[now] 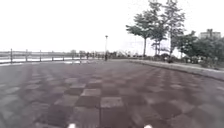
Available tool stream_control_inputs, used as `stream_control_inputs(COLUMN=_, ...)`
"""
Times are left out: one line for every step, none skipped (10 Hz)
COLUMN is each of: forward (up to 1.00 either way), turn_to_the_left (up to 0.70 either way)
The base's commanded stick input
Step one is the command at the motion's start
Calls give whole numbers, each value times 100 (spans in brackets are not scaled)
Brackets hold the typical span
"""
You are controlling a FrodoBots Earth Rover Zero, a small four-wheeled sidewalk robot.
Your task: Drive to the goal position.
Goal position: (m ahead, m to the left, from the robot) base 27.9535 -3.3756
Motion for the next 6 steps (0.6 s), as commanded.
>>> stream_control_inputs(forward=85, turn_to_the_left=1)
stream_control_inputs(forward=85, turn_to_the_left=1)
stream_control_inputs(forward=85, turn_to_the_left=1)
stream_control_inputs(forward=85, turn_to_the_left=1)
stream_control_inputs(forward=85, turn_to_the_left=1)
stream_control_inputs(forward=85, turn_to_the_left=1)
